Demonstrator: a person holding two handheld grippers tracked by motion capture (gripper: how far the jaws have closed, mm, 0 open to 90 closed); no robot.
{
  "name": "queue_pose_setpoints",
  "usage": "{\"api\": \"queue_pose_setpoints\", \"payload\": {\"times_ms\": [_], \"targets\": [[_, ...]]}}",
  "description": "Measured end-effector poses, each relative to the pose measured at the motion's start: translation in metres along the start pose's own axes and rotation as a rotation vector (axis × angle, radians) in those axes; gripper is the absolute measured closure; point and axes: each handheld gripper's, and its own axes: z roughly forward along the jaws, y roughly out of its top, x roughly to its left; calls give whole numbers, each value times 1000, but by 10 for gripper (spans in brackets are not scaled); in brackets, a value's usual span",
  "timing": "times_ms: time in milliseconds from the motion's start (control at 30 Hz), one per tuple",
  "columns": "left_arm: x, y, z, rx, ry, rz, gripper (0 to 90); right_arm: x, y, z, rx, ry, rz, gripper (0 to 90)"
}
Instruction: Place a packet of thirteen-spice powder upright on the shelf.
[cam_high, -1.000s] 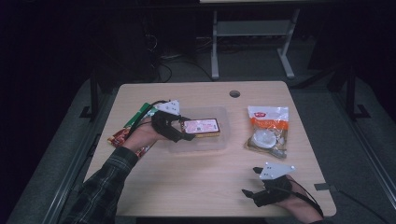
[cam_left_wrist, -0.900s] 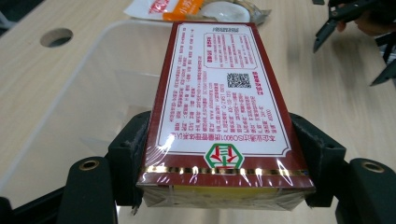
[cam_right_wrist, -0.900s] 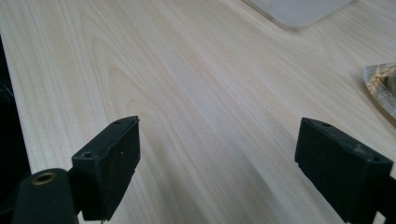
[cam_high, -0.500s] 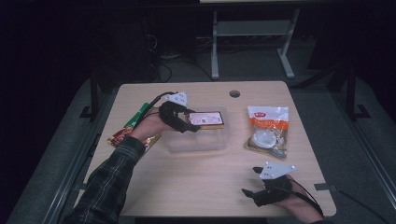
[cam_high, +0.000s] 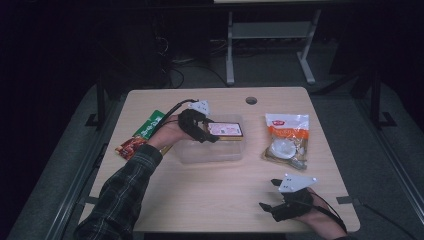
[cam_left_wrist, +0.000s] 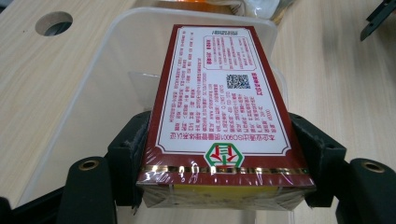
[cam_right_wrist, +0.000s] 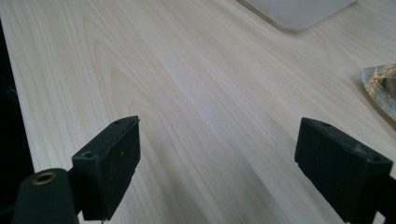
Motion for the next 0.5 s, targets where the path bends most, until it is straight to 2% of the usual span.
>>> {"api": "queue_pose_setpoints", "payload": {"times_ms": [167, 500], "targets": [[1, -1, 0, -4, -3, -14, 313, 0, 0, 0, 6, 2, -1, 139], [0, 1, 4, -16, -9, -14, 311, 0, 0, 0, 2, 8, 3, 139]]}}
